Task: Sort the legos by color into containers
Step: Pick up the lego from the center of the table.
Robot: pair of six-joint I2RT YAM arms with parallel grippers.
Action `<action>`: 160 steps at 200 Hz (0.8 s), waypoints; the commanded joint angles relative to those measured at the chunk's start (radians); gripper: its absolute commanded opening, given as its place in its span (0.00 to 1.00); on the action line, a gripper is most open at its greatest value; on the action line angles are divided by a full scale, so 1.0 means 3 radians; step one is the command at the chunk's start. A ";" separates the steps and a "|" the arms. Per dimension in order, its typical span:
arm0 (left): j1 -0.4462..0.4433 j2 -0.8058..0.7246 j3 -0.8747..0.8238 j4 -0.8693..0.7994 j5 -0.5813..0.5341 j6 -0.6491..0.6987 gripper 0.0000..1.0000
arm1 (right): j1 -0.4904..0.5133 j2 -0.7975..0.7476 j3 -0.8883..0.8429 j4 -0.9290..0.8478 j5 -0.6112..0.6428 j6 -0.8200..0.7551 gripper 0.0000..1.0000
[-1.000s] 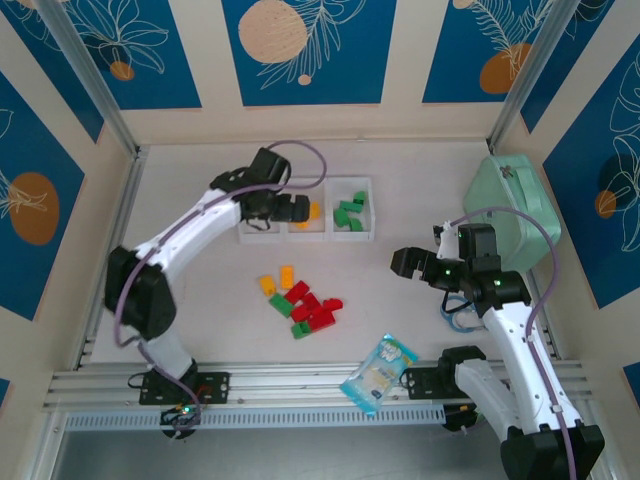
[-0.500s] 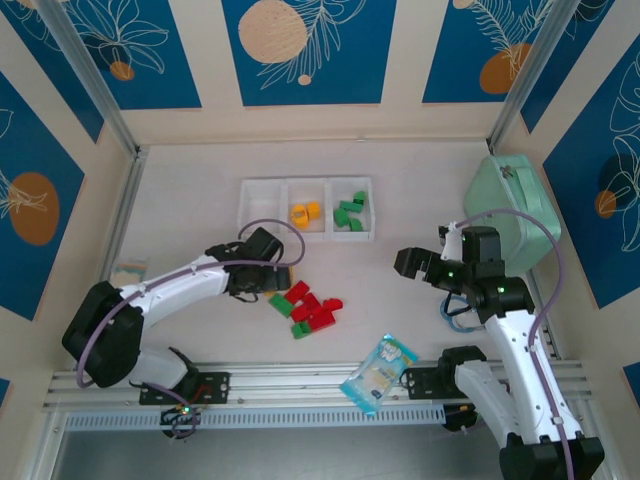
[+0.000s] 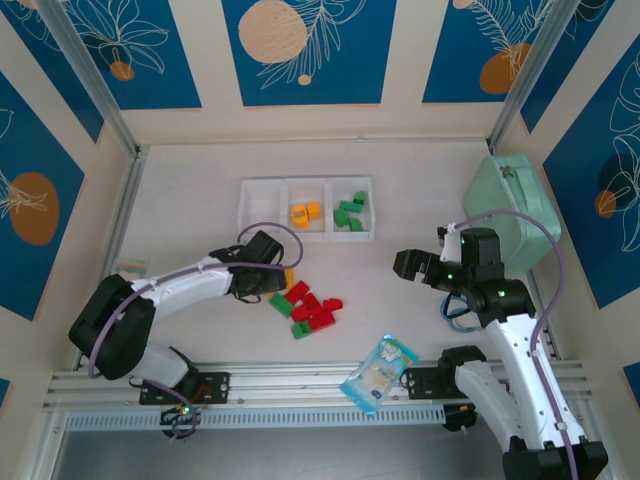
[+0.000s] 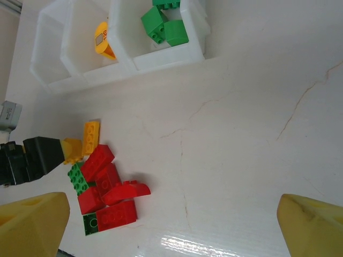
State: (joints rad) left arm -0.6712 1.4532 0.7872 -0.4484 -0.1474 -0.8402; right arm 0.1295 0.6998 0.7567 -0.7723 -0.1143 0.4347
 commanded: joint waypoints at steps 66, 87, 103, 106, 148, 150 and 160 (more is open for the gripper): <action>0.0149 -0.0022 -0.0276 0.0272 0.0230 -0.0002 0.61 | 0.0096 0.0040 -0.0044 -0.0021 0.0033 0.0025 1.00; 0.0188 -0.0048 -0.0333 0.0323 0.0241 -0.0017 0.59 | 0.0114 0.0040 -0.0048 -0.0028 0.0048 0.0024 1.00; 0.0229 -0.0057 -0.0341 0.0314 0.0251 0.0013 0.53 | 0.0130 0.0040 -0.0047 -0.0033 0.0059 0.0024 0.99; 0.0235 -0.0058 -0.0344 0.0310 0.0251 0.0025 0.52 | 0.0130 0.0040 -0.0044 -0.0029 0.0059 0.0024 0.99; 0.0251 -0.0214 -0.0409 0.0437 0.0271 0.0179 0.41 | 0.0146 0.0040 -0.0076 0.0032 -0.0048 0.0043 1.00; 0.0249 -0.0222 -0.0410 0.0430 0.0265 0.0184 0.40 | 0.0146 0.0040 -0.0080 0.0033 -0.0052 0.0046 1.00; 0.0251 -0.0294 -0.0397 0.0379 0.0241 0.0217 0.35 | 0.0147 0.0044 -0.0080 0.0037 -0.0068 0.0045 0.99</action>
State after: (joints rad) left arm -0.6048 1.4216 0.6773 -0.3382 -0.0788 -0.8078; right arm 0.1646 0.7162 0.7498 -0.7700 -0.1051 0.4381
